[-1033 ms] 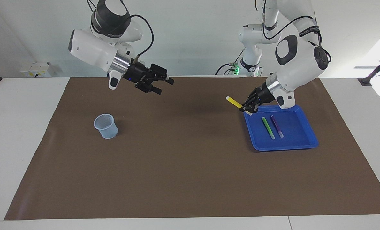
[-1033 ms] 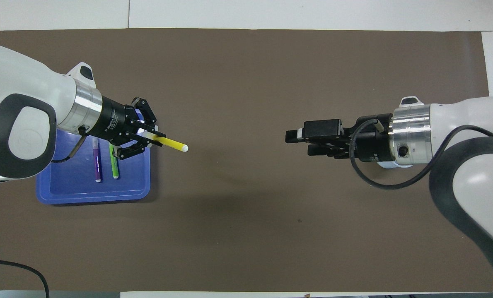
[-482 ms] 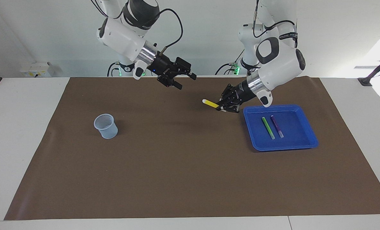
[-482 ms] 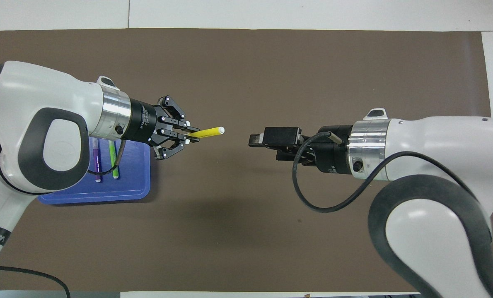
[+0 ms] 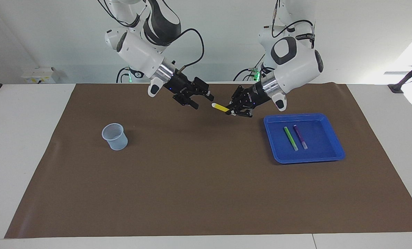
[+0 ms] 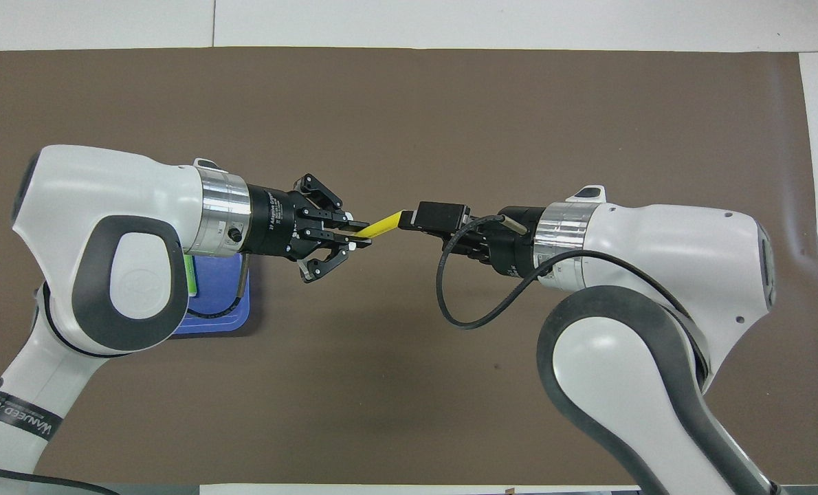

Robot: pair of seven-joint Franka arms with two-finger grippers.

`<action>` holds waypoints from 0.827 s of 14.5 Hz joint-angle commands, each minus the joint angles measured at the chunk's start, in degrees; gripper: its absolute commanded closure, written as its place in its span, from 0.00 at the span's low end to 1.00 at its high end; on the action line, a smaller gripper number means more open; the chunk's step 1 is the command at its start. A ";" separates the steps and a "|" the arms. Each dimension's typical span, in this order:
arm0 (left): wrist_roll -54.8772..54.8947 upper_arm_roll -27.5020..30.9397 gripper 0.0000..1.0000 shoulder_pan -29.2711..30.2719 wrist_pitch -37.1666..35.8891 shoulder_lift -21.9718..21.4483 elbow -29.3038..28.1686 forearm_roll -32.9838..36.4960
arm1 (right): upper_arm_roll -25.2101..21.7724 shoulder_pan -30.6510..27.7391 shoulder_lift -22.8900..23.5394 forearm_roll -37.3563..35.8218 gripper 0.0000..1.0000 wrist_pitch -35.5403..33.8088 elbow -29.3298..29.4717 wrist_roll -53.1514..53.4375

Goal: Transfer and insert pens with both arms
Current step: 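Grasp the yellow pen's free end with the right gripper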

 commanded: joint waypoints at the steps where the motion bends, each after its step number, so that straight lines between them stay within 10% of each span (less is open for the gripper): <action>1: -0.86 0.22 1.00 -2.46 2.92 -1.79 -2.59 -1.41 | 0.39 0.78 1.21 -0.88 0.04 1.28 2.90 2.61; 12: 1.07 0.22 1.00 -2.73 3.18 -1.88 -2.59 -1.32 | 0.39 0.87 1.13 -1.49 0.47 2.25 2.02 0.59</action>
